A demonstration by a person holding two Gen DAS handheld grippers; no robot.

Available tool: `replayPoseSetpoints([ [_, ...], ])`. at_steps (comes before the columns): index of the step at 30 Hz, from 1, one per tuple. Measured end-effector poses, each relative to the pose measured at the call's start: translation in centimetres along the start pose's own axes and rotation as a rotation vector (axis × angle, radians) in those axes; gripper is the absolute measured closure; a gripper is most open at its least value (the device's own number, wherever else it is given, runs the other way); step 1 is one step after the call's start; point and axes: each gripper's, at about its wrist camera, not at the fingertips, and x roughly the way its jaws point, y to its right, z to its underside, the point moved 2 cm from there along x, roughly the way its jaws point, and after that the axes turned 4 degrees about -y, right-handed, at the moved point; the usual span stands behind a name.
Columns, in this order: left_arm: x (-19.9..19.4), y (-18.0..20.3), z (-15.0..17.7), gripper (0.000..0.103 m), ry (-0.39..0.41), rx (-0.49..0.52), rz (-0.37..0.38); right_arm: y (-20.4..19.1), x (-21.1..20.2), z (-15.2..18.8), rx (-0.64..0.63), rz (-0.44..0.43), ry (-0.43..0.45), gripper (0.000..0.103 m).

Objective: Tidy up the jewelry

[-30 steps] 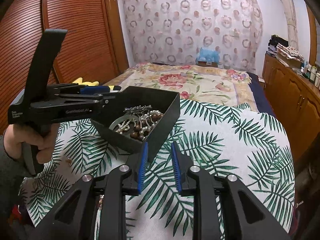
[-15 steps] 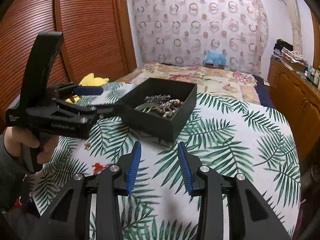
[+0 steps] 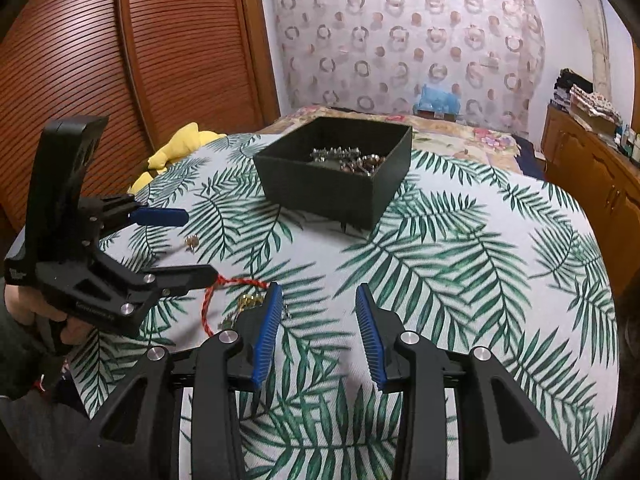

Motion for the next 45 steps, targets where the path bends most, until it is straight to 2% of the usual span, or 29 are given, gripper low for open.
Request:
replayPoseSetpoints([
  [1,0.1,0.2,0.1,0.024,-0.008,0.003,0.004,0.1,0.0,0.2,0.005,-0.001,-0.003,0.062],
  [2,0.0,0.3,0.2,0.025,-0.004,0.011,-0.010,0.1,0.1,0.2,0.007,-0.002,-0.005,0.062],
  [3,0.0,0.4,0.2,0.031,-0.004,0.018,-0.009,0.2,0.1,0.3,0.011,-0.002,-0.006,0.062],
  [4,0.1,0.6,0.1,0.041,-0.012,0.028,0.007,0.3,0.1,0.4,0.013,-0.002,-0.006,0.062],
  [7,0.6,1.2,0.1,0.056,-0.032,0.048,0.013,0.3,-0.1,0.5,0.015,-0.001,-0.005,0.062],
  [9,0.8,1.7,0.2,0.058,-0.037,0.077,-0.014,0.3,-0.4,0.5,0.015,-0.001,-0.001,0.062],
  [11,0.8,2.0,0.3,0.062,-0.034,0.093,-0.012,0.1,-0.5,0.5,0.011,-0.002,0.002,0.062],
  [13,1.0,2.4,0.4,0.070,-0.041,0.105,-0.009,0.1,-0.6,0.5,0.010,-0.002,0.004,0.062],
  [15,1.1,2.6,0.5,0.073,-0.040,0.113,-0.008,0.1,-0.6,0.5,0.012,-0.002,0.004,0.062],
  [17,1.1,2.6,0.5,0.082,-0.040,0.111,0.011,0.1,-0.6,0.5,0.014,-0.002,-0.002,0.062],
  [18,1.1,2.6,0.6,0.095,-0.039,0.111,0.016,0.1,-0.5,0.6,0.014,-0.004,-0.005,0.062],
  [21,0.8,2.9,0.4,0.096,-0.027,0.118,0.021,-0.2,-0.4,0.7,0.011,-0.008,-0.013,0.062],
  [34,-7.3,2.8,-3.2,0.096,0.201,0.067,0.052,-0.7,-0.2,0.8,0.001,-0.019,-0.018,0.062],
  [39,-8.9,1.7,-3.9,0.096,0.240,0.042,0.050,-1.2,0.0,0.6,-0.010,-0.028,-0.023,0.062],
  [45,-9.5,0.1,-3.7,0.096,0.248,0.023,0.018,-2.8,1.2,0.1,-0.051,-0.054,-0.048,0.062],
])
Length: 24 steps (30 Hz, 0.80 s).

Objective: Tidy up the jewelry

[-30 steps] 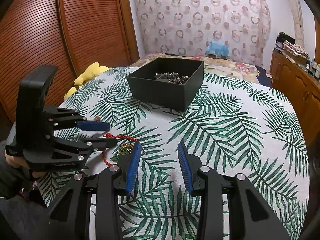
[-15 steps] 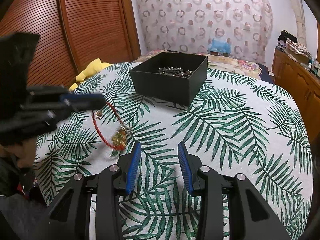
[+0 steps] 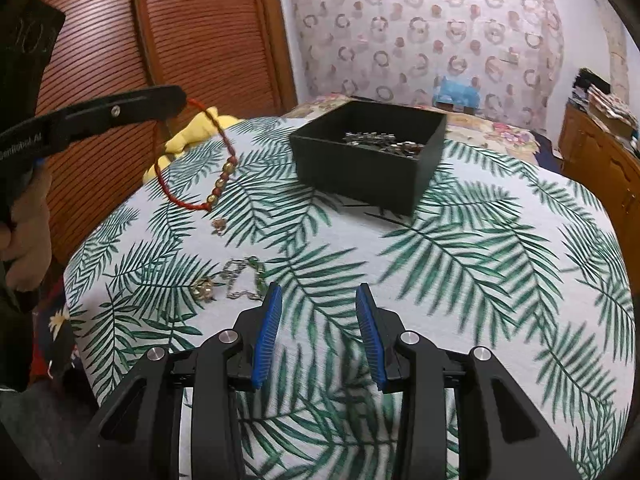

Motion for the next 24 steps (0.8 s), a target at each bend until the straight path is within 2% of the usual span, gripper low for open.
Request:
replayPoseSetpoints([
  [6,-0.2,-1.5,0.8,0.096,0.000,-0.028,-0.022,-2.1,2.2,-1.3,-0.075,-0.028,-0.046,0.063],
  [8,-0.2,-2.0,1.1,0.096,-0.003,-0.041,-0.029,-2.7,3.1,-1.8,-0.092,-0.047,-0.064,0.071],
  [18,-0.6,-3.3,1.5,0.096,0.005,-0.068,-0.047,-4.3,5.4,-2.5,-0.183,-0.007,-0.130,0.085],
  [19,-0.5,-3.4,1.5,0.096,0.005,-0.070,-0.049,-4.4,5.5,-2.5,-0.191,-0.005,-0.132,0.095],
  [24,-0.3,-3.7,1.3,0.096,0.009,-0.074,-0.051,-4.4,5.1,-2.4,-0.208,-0.010,-0.136,0.096],
])
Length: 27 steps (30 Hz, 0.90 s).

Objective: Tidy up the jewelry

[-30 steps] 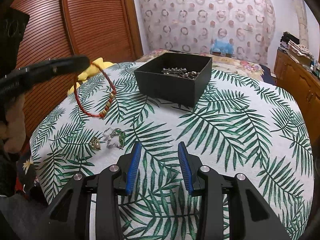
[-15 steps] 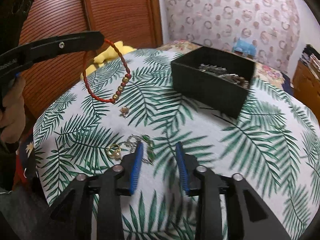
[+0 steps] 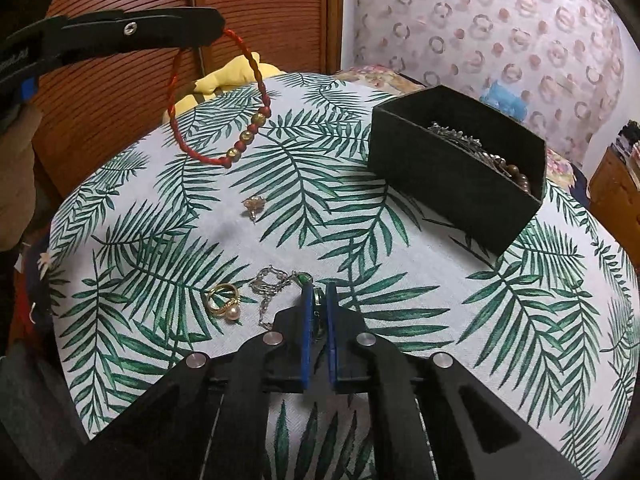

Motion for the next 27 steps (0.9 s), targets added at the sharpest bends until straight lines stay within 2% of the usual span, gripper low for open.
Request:
replayPoseSetpoints([
  [7,0.3,-0.1,-1.2,0.096,0.012,0.006,-0.014,1.8,-2.9,-0.9,0.028,0.023,0.070,0.096],
  [16,0.9,-0.2,-2.5,0.096,0.024,0.007,-0.023,5.4,-6.6,-4.5,0.046,0.107,0.157,0.096],
  [27,1.9,0.2,-5.1,0.096,0.040,0.027,-0.032,11.2,-7.3,-8.7,0.149,0.127,0.207,0.096],
])
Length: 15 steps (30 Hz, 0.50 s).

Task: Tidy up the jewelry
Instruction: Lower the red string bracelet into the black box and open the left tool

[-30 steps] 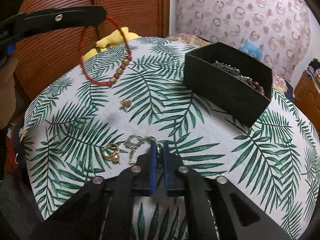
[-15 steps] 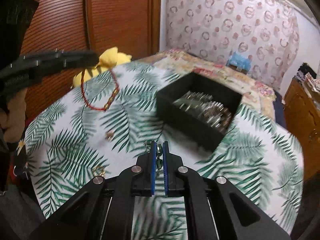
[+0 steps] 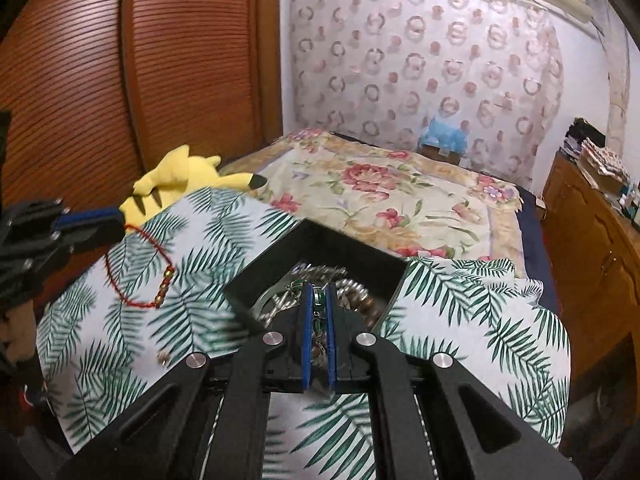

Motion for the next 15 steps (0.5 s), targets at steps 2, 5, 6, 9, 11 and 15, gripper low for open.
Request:
replayPoseSetpoints([
  [2,0.3,-0.1,-0.5,0.096,0.001,0.003,-0.002,0.6,0.3,-0.7,0.009,0.011,0.003,0.096],
  [5,0.8,0.1,-1.3,0.096,0.005,0.012,-0.007,1.2,0.9,-1.2,0.023,0.014,0.006,0.096],
  [6,0.9,0.2,-1.6,0.096,0.007,0.013,-0.008,1.3,1.1,-1.4,0.026,0.017,0.006,0.096],
  [9,1.3,0.3,-2.2,0.096,0.009,0.014,-0.008,1.7,1.7,-2.0,0.031,0.030,0.010,0.096],
  [11,1.8,0.4,-2.6,0.096,0.007,0.017,-0.011,2.0,2.2,-2.3,0.038,0.032,0.007,0.096],
  [15,2.4,0.6,-3.0,0.096,0.004,0.018,-0.012,2.6,3.5,-2.6,0.046,0.035,-0.007,0.096],
])
